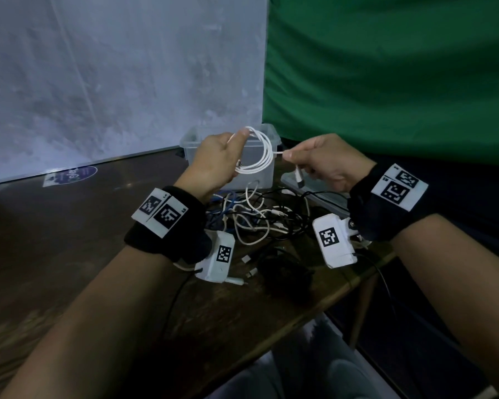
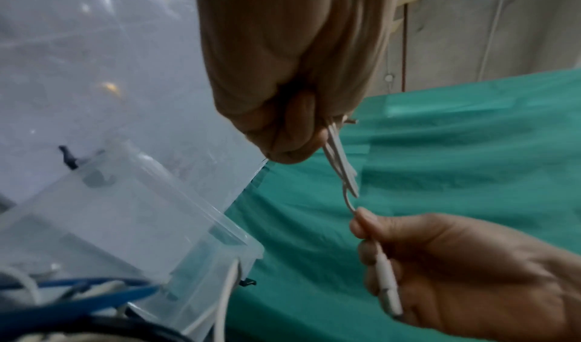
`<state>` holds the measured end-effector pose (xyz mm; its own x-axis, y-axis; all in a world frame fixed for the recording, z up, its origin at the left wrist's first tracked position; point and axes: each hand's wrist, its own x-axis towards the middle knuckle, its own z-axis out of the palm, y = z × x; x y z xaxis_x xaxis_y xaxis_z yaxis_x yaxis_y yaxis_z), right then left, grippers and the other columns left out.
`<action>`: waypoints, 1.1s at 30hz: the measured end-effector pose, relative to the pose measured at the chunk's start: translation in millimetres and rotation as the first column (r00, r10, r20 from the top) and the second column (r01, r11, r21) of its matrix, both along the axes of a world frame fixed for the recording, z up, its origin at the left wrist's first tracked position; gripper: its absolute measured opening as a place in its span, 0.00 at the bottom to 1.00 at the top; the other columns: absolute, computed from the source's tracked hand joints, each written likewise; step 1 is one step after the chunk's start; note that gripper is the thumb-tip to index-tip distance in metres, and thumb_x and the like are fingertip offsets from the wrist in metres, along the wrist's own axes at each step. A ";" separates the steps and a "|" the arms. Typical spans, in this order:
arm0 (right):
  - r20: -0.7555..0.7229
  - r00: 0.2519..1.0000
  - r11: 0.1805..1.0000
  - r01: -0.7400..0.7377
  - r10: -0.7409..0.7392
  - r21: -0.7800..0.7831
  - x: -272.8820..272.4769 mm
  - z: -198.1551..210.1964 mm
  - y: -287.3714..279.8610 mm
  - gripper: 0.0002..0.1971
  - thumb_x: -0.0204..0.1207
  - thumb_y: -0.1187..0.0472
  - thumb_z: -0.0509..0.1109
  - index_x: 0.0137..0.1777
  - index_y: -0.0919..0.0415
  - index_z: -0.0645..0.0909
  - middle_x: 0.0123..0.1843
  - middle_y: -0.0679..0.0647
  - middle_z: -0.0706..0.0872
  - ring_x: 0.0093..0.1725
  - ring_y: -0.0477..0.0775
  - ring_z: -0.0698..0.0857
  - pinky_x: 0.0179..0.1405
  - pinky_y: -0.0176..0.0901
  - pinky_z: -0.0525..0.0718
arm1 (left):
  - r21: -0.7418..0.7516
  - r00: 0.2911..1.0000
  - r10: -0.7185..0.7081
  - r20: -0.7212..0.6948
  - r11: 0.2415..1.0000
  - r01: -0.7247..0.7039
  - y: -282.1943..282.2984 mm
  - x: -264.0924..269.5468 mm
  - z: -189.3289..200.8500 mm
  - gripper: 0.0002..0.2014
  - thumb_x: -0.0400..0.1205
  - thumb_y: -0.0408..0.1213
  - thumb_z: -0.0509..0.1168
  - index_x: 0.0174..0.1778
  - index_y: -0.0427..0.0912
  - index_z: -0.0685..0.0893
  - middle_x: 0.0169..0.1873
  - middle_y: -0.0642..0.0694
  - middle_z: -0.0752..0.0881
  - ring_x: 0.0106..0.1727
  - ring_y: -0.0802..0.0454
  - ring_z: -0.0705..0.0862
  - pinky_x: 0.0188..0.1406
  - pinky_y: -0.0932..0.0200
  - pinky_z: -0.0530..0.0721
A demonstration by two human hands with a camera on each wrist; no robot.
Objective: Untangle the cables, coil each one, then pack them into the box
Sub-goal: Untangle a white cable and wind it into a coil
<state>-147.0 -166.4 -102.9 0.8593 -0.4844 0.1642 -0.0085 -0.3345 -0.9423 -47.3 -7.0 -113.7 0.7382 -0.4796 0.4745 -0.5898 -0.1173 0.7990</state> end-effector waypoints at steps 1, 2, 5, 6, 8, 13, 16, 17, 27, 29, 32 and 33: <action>0.001 1.000 0.997 -0.015 0.015 0.071 1.1 -0.3 -0.3 0.05 0.75 0.67 0.72 0.39 0.67 0.83 0.21 0.50 0.80 0.19 0.43 0.72 0.15 0.30 0.68 | 0.067 0.996 0.041 0.083 0.997 -0.046 0.8 1.1 0.0 0.24 0.86 0.49 0.56 0.25 0.41 0.71 0.18 0.47 0.74 0.16 0.59 0.71 0.22 0.60 0.70; 0.003 0.999 0.987 -0.037 0.036 0.158 2.5 -0.4 -0.3 0.05 0.76 0.68 0.71 0.39 0.67 0.81 0.25 0.53 0.79 0.20 0.44 0.71 0.16 0.30 0.68 | 0.114 0.986 0.065 0.151 0.990 -0.083 1.4 1.6 0.3 0.24 0.87 0.48 0.55 0.24 0.42 0.71 0.19 0.47 0.75 0.18 0.60 0.73 0.26 0.60 0.71; 0.043 0.994 0.900 -0.107 0.099 0.423 3.4 3.1 0.5 0.06 0.79 0.70 0.66 0.40 0.68 0.78 0.28 0.55 0.80 0.19 0.42 0.76 0.16 0.31 0.76 | 0.185 0.965 0.086 0.247 0.974 -0.134 1.8 0.9 -0.3 0.25 0.87 0.46 0.54 0.23 0.43 0.69 0.20 0.47 0.74 0.25 0.54 0.73 0.33 0.54 0.68; 0.074 0.992 0.855 -0.129 0.106 0.502 2.9 4.7 1.3 0.06 0.80 0.70 0.65 0.40 0.68 0.78 0.29 0.56 0.81 0.21 0.43 0.79 0.19 0.31 0.80 | 0.195 0.964 0.084 0.251 0.971 -0.135 1.5 0.5 -1.1 0.25 0.88 0.46 0.53 0.23 0.42 0.68 0.21 0.46 0.73 0.25 0.53 0.72 0.32 0.54 0.66; 0.136 0.986 0.758 -0.162 0.098 0.632 2.2 6.1 1.4 0.08 0.81 0.71 0.63 0.40 0.70 0.78 0.31 0.57 0.82 0.23 0.45 0.84 0.23 0.33 0.84 | 0.205 0.968 0.064 0.243 0.972 -0.116 0.6 -0.7 -3.0 0.25 0.88 0.46 0.53 0.23 0.42 0.66 0.21 0.46 0.71 0.25 0.52 0.69 0.30 0.54 0.63; 0.198 0.975 0.613 -0.220 0.105 0.759 -1.0 7.2 2.7 0.08 0.82 0.73 0.59 0.43 0.72 0.77 0.29 0.63 0.87 0.29 0.51 0.90 0.27 0.40 0.88 | 0.240 0.975 0.043 0.219 0.966 -0.096 -3.6 -2.8 -8.7 0.26 0.87 0.48 0.53 0.30 0.32 0.75 0.26 0.36 0.75 0.29 0.45 0.73 0.30 0.53 0.64; 0.202 0.971 0.627 -0.235 0.124 0.743 -1.1 7.4 5.7 0.07 0.82 0.73 0.59 0.44 0.73 0.77 0.33 0.66 0.88 0.33 0.55 0.91 0.33 0.42 0.90 | 0.231 0.978 0.042 0.206 0.969 -0.091 -4.5 -4.8 -9.5 0.26 0.87 0.49 0.52 0.30 0.32 0.76 0.26 0.37 0.76 0.29 0.45 0.74 0.27 0.55 0.65; 0.207 0.970 0.639 -0.242 0.131 0.730 -0.7 7.1 7.5 0.07 0.82 0.73 0.60 0.44 0.73 0.77 0.33 0.66 0.88 0.33 0.56 0.91 0.35 0.42 0.90 | 0.226 0.978 0.045 0.204 0.970 -0.092 -4.7 -5.1 -9.3 0.26 0.87 0.49 0.52 0.29 0.33 0.75 0.25 0.38 0.76 0.29 0.46 0.74 0.26 0.57 0.66; 0.103 0.982 0.920 -0.185 0.159 0.346 12.3 -7.6 16.8 0.09 0.72 0.67 0.75 0.39 0.60 0.77 0.34 0.54 0.85 0.38 0.49 0.84 0.46 0.44 0.84 | 0.127 0.994 0.020 0.107 0.991 -0.033 -8.0 -12.7 -7.4 0.24 0.87 0.51 0.51 0.28 0.40 0.68 0.24 0.42 0.70 0.26 0.51 0.69 0.25 0.59 0.66; 0.147 0.975 0.912 -0.210 0.167 0.352 12.2 -9.6 20.6 0.11 0.72 0.69 0.74 0.37 0.59 0.74 0.38 0.57 0.85 0.46 0.55 0.84 0.58 0.56 0.82 | 0.085 0.997 0.002 0.078 0.996 -0.009 -8.4 -13.5 -5.8 0.25 0.87 0.52 0.51 0.31 0.37 0.73 0.26 0.39 0.73 0.26 0.51 0.71 0.27 0.59 0.69; 0.264 0.945 0.858 -0.293 0.193 0.422 11.3 -9.2 25.7 0.12 0.73 0.75 0.71 0.36 0.61 0.72 0.34 0.61 0.85 0.39 0.56 0.87 0.52 0.54 0.86 | 0.039 0.999 -0.004 0.033 0.999 0.003 -7.5 -13.7 -4.8 0.24 0.87 0.52 0.51 0.33 0.37 0.75 0.26 0.39 0.73 0.25 0.52 0.70 0.29 0.57 0.70; 0.269 0.944 0.854 -0.297 0.194 0.427 11.2 -8.2 26.2 0.13 0.73 0.76 0.70 0.36 0.60 0.72 0.31 0.59 0.86 0.35 0.54 0.88 0.43 0.48 0.87 | 0.028 1.000 -0.005 0.018 1.000 0.005 -7.1 -13.5 -4.4 0.24 0.87 0.52 0.51 0.33 0.37 0.75 0.25 0.40 0.72 0.24 0.53 0.70 0.28 0.57 0.69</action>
<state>-135.8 -140.2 -111.1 0.9306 -0.3264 0.1659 0.2296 0.1672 -0.9588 -60.8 -14.0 -118.1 0.7271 -0.4962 0.4745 -0.6050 -0.1362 0.7845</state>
